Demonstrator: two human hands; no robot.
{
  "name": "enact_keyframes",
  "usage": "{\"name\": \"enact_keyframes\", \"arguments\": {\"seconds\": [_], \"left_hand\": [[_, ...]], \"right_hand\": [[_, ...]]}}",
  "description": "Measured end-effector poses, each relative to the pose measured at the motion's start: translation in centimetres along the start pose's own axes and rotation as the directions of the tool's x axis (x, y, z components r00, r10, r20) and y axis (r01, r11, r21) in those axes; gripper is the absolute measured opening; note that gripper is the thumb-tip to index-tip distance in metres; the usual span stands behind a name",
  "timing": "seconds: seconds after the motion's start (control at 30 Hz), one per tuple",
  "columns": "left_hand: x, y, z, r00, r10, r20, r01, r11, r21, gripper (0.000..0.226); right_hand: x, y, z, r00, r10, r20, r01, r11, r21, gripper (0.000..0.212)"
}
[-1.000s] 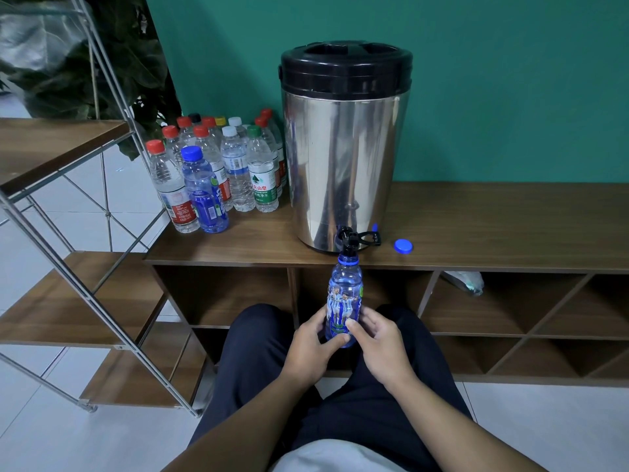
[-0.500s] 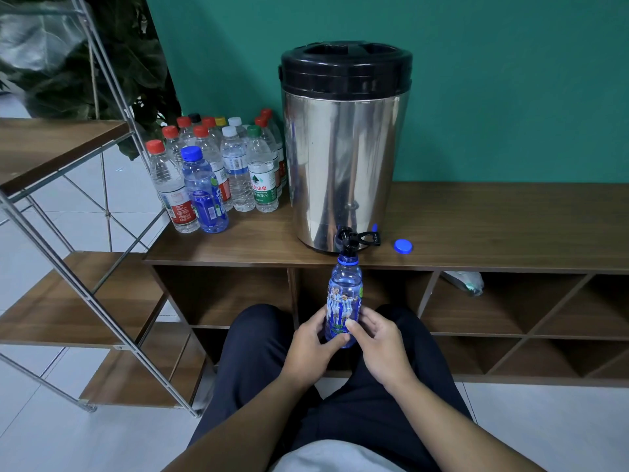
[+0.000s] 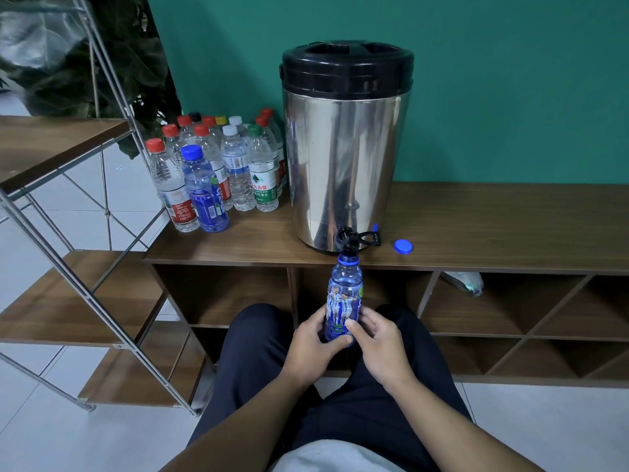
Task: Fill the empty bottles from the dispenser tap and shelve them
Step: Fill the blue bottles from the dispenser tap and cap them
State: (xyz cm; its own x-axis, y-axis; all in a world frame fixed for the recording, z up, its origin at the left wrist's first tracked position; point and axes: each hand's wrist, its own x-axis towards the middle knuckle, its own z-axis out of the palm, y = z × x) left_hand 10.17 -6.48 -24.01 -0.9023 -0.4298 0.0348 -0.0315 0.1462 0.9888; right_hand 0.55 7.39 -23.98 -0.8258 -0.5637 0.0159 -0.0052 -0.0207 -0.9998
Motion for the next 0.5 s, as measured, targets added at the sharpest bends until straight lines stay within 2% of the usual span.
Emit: {"name": "enact_keyframes", "arguments": {"seconds": [0.5], "left_hand": [[1.2,-0.4,-0.3,0.999,-0.011,-0.038,0.013,0.999,0.036,0.051]], "right_hand": [[0.0,-0.3,0.0,1.0,0.004,-0.031,-0.005,0.999,-0.031,0.032]]}}
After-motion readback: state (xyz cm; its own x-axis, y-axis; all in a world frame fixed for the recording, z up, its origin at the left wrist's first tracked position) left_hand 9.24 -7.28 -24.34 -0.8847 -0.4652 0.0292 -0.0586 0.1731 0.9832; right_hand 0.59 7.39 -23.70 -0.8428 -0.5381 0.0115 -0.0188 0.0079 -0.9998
